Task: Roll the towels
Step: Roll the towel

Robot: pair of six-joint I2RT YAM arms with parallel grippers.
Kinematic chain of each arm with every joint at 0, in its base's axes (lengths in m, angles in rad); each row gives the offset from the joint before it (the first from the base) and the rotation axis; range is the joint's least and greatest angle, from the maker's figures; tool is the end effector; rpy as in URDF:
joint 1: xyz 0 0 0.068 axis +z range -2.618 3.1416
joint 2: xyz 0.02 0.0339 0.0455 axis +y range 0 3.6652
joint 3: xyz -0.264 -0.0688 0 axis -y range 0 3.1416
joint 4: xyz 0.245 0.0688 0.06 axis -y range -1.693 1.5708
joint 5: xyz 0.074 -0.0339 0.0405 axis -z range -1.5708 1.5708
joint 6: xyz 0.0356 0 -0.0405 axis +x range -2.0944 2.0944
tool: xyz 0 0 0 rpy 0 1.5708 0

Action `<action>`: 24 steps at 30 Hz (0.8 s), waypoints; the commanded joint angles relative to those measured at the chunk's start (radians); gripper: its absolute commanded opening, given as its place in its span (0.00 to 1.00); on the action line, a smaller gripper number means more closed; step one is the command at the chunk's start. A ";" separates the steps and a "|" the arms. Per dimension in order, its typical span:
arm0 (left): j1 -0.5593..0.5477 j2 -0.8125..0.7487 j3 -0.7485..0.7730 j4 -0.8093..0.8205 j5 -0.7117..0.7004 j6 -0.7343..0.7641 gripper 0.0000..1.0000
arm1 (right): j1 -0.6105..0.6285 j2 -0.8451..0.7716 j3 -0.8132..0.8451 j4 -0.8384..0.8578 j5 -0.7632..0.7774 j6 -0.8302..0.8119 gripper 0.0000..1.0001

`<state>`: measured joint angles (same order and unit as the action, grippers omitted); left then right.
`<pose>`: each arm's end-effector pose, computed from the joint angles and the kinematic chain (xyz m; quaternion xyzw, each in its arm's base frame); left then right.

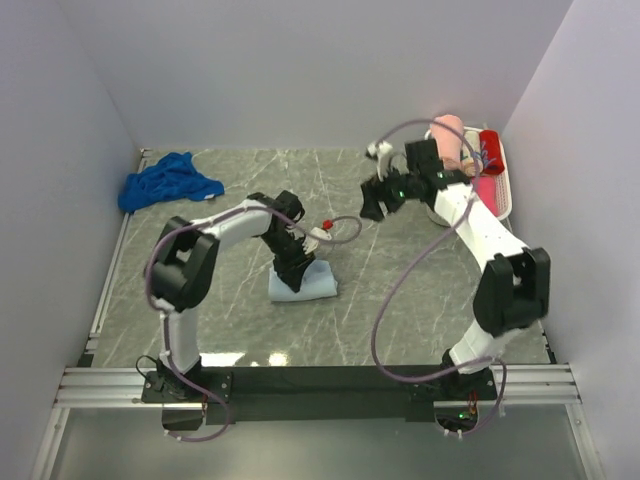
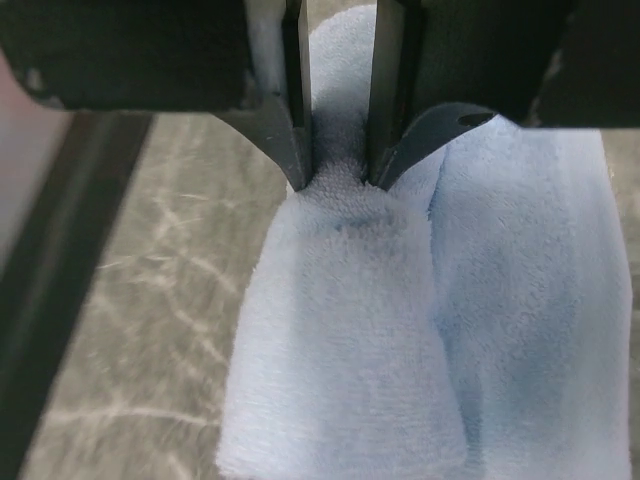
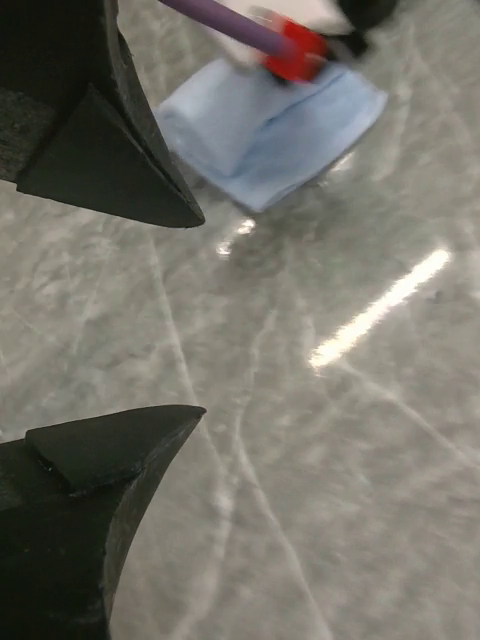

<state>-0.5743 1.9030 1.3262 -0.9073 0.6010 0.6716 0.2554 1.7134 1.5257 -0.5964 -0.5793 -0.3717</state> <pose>0.2855 -0.2087 0.1768 0.5672 0.7676 -0.2934 0.0557 0.3656 0.1156 0.3148 -0.3772 0.8082 0.2420 0.3820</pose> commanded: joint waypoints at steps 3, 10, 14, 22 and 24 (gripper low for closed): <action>0.077 0.312 0.163 -0.257 0.077 -0.006 0.01 | -0.002 -0.237 -0.313 0.020 0.071 -0.108 0.73; 0.137 0.491 0.425 -0.363 0.043 -0.014 0.01 | 0.045 -0.518 -0.637 0.116 0.156 -0.190 0.60; 0.151 0.542 0.492 -0.384 0.046 -0.004 0.04 | 0.234 -0.511 -0.642 0.160 0.217 -0.214 0.67; 0.175 0.594 0.537 -0.413 0.080 0.016 0.17 | 0.586 -0.278 -0.581 0.398 0.409 -0.389 0.81; 0.183 0.596 0.541 -0.412 0.077 0.020 0.17 | 0.608 -0.232 -0.579 0.429 0.420 -0.421 0.81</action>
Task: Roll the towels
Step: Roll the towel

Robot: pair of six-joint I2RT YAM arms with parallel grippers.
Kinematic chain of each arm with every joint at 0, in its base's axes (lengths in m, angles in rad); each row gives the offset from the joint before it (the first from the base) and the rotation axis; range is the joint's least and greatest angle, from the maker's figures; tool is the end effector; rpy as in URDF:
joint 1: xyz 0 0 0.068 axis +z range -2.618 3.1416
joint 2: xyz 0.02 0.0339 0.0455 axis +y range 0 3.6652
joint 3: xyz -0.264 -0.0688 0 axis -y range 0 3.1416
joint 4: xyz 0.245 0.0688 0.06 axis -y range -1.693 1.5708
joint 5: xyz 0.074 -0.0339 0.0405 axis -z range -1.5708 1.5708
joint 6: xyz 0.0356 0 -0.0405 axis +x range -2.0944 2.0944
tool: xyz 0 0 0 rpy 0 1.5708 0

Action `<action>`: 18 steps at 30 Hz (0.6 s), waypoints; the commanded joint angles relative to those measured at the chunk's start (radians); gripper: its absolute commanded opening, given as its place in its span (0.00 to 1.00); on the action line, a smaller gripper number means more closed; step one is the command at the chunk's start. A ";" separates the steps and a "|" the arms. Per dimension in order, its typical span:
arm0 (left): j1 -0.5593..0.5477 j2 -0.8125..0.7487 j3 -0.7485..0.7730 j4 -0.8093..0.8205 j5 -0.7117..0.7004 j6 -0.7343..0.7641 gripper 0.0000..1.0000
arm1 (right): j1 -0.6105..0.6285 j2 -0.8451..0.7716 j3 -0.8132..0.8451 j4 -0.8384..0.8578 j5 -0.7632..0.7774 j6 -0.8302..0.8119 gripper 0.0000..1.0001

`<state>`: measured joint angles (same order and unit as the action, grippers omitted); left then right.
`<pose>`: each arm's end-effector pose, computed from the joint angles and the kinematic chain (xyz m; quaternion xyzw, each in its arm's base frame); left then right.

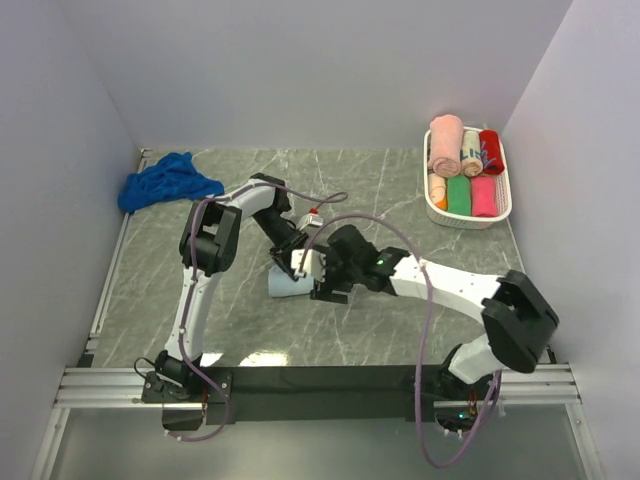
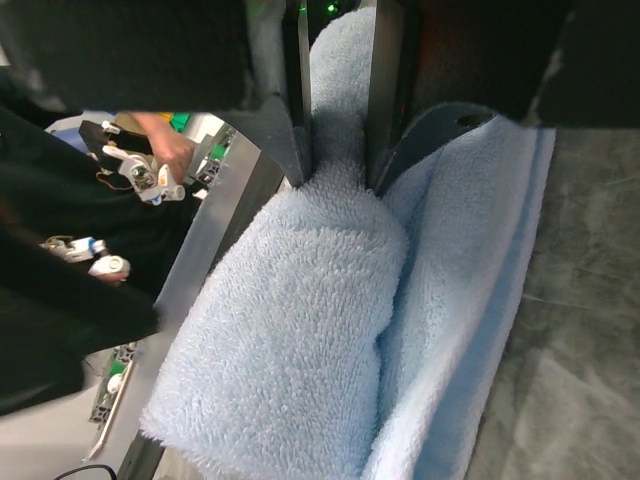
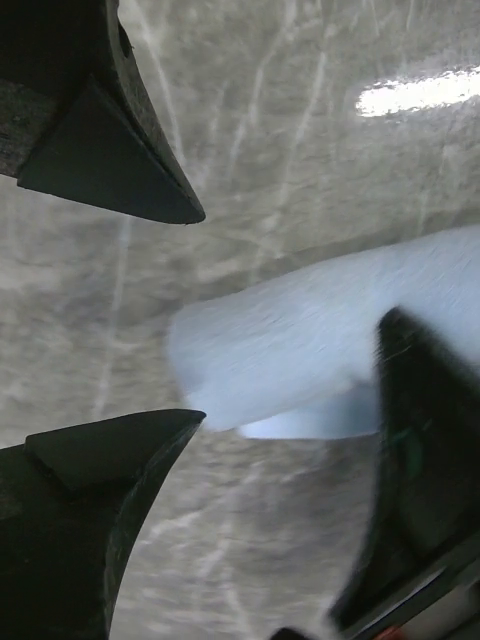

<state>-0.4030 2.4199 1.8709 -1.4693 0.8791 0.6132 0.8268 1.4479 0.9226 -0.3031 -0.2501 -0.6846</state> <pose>0.3725 -0.1886 0.1241 -0.3468 -0.8169 0.4337 0.1562 0.1987 0.2289 0.2246 -0.6670 0.6419 0.1415 0.3507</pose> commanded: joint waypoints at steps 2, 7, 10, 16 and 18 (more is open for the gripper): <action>0.016 0.077 -0.006 0.152 -0.204 0.083 0.18 | 0.052 0.072 0.035 0.141 0.074 -0.134 0.81; 0.021 0.079 -0.010 0.162 -0.201 0.077 0.17 | 0.066 0.170 0.030 0.176 0.057 -0.188 0.73; 0.023 0.074 -0.021 0.172 -0.198 0.072 0.16 | 0.066 0.249 0.065 0.162 0.060 -0.193 0.65; 0.073 0.015 -0.056 0.208 -0.120 0.056 0.29 | 0.052 0.351 0.177 -0.035 -0.035 -0.188 0.00; 0.107 -0.037 -0.068 0.202 -0.068 0.069 0.33 | 0.043 0.381 0.243 -0.109 -0.092 -0.188 0.00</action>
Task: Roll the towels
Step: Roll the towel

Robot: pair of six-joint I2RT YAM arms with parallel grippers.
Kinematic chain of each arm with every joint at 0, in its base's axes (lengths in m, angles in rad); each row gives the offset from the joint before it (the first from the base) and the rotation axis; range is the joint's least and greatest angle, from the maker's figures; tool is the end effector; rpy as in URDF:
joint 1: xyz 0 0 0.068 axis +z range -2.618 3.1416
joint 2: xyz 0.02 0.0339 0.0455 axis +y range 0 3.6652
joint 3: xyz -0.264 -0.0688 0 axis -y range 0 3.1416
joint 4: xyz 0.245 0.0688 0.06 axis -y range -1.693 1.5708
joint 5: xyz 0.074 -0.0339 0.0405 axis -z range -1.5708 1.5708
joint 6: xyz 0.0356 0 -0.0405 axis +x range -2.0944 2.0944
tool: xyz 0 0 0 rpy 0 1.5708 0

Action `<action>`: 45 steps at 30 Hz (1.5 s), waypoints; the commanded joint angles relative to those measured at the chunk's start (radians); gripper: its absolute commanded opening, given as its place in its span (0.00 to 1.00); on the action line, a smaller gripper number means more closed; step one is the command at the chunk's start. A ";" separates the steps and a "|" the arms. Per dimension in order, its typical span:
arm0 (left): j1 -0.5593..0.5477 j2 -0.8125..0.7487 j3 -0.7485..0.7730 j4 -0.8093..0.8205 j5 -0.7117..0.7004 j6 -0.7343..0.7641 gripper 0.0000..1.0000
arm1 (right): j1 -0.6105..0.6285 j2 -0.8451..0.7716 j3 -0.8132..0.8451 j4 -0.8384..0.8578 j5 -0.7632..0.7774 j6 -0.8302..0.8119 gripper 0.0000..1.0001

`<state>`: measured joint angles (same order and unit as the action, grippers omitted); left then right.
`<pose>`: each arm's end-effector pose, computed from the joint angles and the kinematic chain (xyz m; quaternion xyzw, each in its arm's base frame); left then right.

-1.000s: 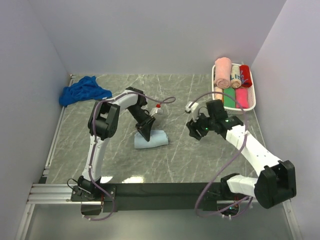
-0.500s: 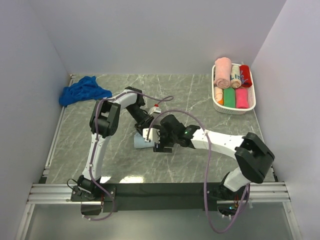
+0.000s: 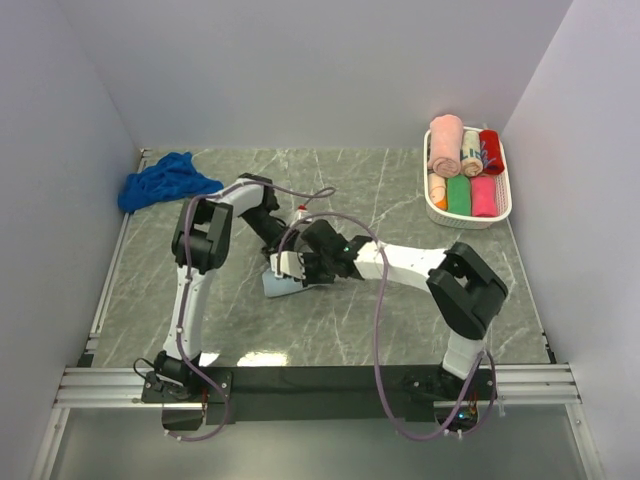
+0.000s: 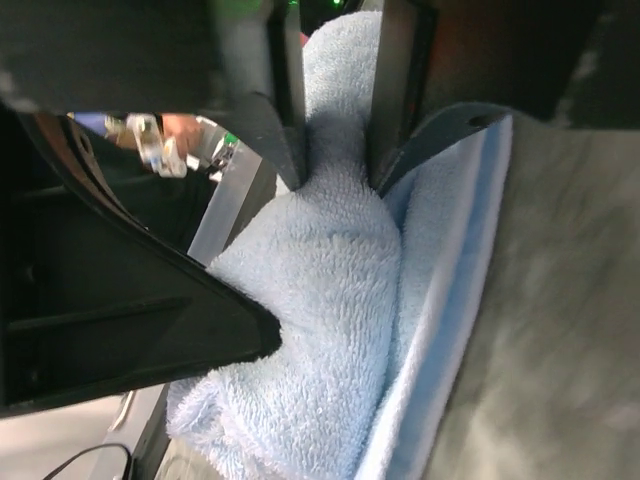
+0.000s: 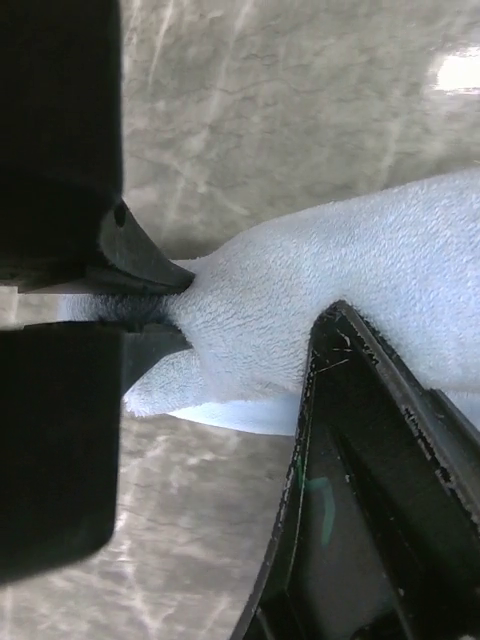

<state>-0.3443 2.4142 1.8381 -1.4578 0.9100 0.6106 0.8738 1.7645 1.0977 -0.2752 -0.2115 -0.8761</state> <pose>0.3788 -0.1657 0.1201 -0.3122 -0.8229 0.4513 0.1475 0.2282 0.2842 0.1802 -0.7467 0.5812 0.1000 0.3076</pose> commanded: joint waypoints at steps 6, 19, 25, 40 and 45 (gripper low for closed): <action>0.243 -0.263 -0.146 0.339 0.180 -0.026 0.46 | -0.041 0.177 0.266 -0.462 -0.268 0.012 0.00; 0.385 -0.868 -0.647 0.714 -0.029 -0.072 0.51 | -0.188 0.610 0.783 -0.956 -0.519 0.080 0.00; 0.107 -1.047 -0.887 0.879 -0.245 0.000 0.53 | -0.210 0.685 0.909 -1.021 -0.537 0.100 0.00; -0.093 -0.828 -0.994 0.967 -0.474 0.135 0.45 | -0.216 0.635 0.837 -0.981 -0.539 0.106 0.06; -0.093 -0.767 -0.967 0.880 -0.477 0.147 0.23 | -0.245 0.619 0.849 -0.961 -0.522 0.153 0.25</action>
<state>-0.4282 1.5478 0.9031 -0.4774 0.5293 0.7071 0.6445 2.3749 1.9762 -1.2106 -0.8310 -0.7403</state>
